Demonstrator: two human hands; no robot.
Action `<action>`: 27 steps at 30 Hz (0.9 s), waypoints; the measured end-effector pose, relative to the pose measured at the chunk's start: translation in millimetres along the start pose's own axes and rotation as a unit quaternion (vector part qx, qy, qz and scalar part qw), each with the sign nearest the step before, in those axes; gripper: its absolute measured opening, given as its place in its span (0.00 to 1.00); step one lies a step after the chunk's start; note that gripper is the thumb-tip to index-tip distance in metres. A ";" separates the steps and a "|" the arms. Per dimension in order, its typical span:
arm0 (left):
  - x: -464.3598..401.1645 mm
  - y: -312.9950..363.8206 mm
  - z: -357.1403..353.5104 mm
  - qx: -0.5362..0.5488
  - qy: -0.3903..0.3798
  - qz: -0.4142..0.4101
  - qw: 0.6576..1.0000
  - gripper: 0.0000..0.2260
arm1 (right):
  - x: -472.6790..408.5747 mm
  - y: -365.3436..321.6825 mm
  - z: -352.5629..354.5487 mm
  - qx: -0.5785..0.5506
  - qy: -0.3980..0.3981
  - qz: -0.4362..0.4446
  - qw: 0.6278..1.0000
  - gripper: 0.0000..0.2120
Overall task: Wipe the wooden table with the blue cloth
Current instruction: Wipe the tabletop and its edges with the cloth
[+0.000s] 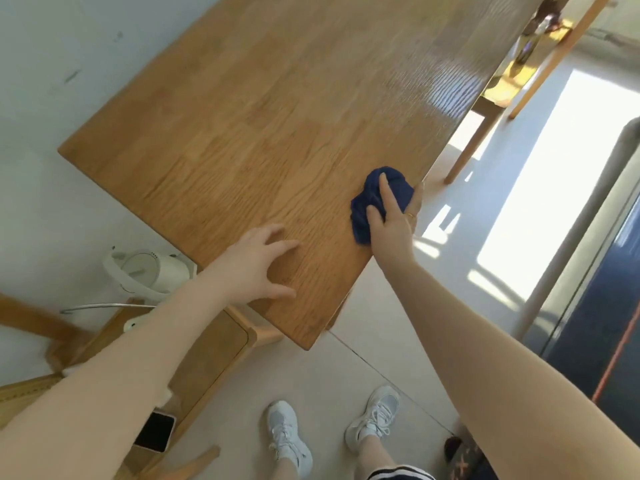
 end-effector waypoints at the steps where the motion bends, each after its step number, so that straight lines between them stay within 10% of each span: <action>1: -2.5 2.1 5.6 0.022 0.013 0.006 1.000 0.39 | 0.5 -0.7 0.6 -0.002 -0.007 0.001 1.000 0.24; 9: -41.0 52.7 21.2 0.023 0.004 -0.035 0.999 0.38 | 65.2 12.3 -20.4 0.034 -0.085 0.067 0.994 0.32; 27: -216.0 135.0 110.7 -0.067 0.029 -0.115 0.991 0.47 | -102.1 3.1 55.1 -0.024 -0.014 -0.015 1.000 0.24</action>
Point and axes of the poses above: each hand's wrist, its own x-axis away from the middle knuckle, its own z-axis out of the back of the hand, y = z × x, the point moved 4 cm from there along -x, towards the middle knuckle, and after that the axes turned 7 degrees about x, right-handed, at the moved point
